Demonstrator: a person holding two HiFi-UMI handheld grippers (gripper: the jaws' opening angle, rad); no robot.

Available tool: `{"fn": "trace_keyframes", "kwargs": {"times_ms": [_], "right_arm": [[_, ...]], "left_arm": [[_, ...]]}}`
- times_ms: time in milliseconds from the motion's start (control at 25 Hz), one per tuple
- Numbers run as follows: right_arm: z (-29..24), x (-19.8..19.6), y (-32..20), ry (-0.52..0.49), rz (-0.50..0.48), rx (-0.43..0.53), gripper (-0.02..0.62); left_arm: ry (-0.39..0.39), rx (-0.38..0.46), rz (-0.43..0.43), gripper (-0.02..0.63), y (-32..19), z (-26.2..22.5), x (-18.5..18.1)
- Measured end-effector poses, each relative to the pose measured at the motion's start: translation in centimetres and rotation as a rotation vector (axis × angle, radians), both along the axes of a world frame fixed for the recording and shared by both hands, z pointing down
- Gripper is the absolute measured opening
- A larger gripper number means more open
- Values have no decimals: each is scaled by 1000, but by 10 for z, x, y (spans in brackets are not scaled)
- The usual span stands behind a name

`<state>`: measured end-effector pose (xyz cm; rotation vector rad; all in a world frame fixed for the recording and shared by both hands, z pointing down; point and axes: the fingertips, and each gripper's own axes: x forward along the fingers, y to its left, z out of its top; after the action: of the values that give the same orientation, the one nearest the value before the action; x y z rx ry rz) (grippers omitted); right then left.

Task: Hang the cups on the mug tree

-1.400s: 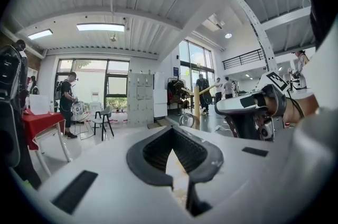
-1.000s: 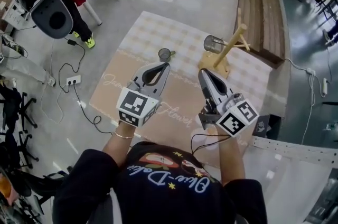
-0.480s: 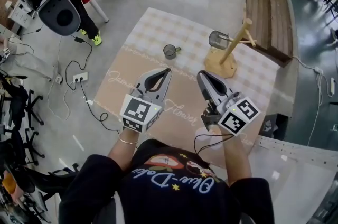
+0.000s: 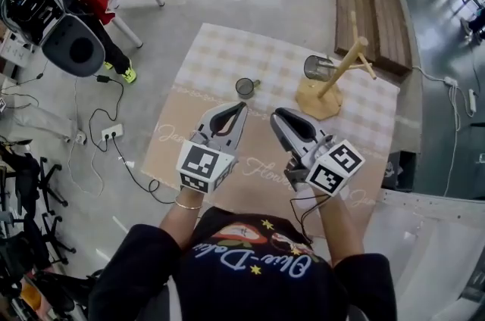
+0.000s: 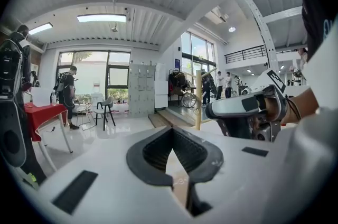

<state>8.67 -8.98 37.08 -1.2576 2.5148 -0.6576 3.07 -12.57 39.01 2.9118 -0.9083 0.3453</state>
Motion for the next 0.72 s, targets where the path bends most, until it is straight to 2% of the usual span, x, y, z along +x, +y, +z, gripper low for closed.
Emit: {"fn": "trace_keyframes", "kwargs": {"times_ms": [360,720], "right_arm": [[25,5,-34,54,111,-52,67],[47,4,-55,144,125,-99,75]], "left_arm": [[-16,-28,60,3,-25,24,-6],[-9,-79,98,3,-38,44,-6]]}}
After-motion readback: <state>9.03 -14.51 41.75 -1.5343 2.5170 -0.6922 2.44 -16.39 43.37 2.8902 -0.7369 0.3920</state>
